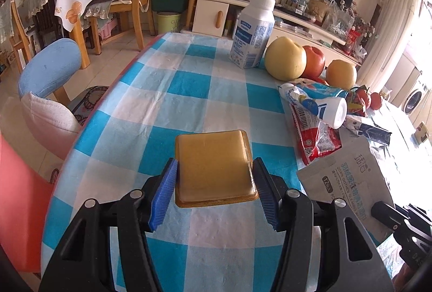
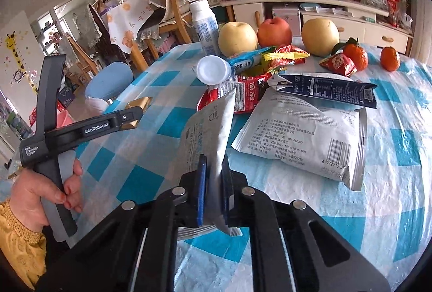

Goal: Collect trash
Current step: 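Grasp the yellow sponge with the left tool while the right tool grasps the white paper packet, then carry the sponge and paper packet to the pink bucket and release both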

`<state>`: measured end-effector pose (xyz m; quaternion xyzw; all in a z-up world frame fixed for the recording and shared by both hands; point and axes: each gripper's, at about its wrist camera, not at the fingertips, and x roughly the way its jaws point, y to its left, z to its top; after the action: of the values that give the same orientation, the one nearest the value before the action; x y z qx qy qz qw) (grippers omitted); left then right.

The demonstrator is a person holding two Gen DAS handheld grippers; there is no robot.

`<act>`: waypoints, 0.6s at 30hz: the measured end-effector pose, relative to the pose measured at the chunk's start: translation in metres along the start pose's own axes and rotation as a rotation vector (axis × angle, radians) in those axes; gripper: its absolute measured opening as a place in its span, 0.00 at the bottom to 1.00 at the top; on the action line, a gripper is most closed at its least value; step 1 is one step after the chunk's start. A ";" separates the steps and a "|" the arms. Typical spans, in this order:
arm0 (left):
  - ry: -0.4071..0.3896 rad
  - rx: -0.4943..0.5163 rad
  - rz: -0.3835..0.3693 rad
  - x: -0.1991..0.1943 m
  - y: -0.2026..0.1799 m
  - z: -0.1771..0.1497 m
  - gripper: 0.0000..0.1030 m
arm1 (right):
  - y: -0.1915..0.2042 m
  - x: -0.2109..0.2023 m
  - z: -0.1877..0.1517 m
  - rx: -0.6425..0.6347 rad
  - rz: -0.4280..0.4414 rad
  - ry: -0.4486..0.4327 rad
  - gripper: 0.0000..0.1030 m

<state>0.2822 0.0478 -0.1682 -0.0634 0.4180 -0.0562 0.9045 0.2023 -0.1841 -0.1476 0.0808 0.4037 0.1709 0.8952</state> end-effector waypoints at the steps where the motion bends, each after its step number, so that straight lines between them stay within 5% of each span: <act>1: -0.005 -0.003 -0.001 -0.003 0.002 0.000 0.56 | 0.001 -0.001 0.001 -0.001 -0.003 -0.006 0.10; 18: -0.135 -0.024 0.046 -0.052 0.029 0.010 0.56 | 0.055 -0.022 0.010 -0.117 -0.080 -0.120 0.08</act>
<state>0.2581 0.0849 -0.1275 -0.0682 0.3579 -0.0259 0.9309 0.1833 -0.1414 -0.1103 0.0221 0.3415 0.1530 0.9271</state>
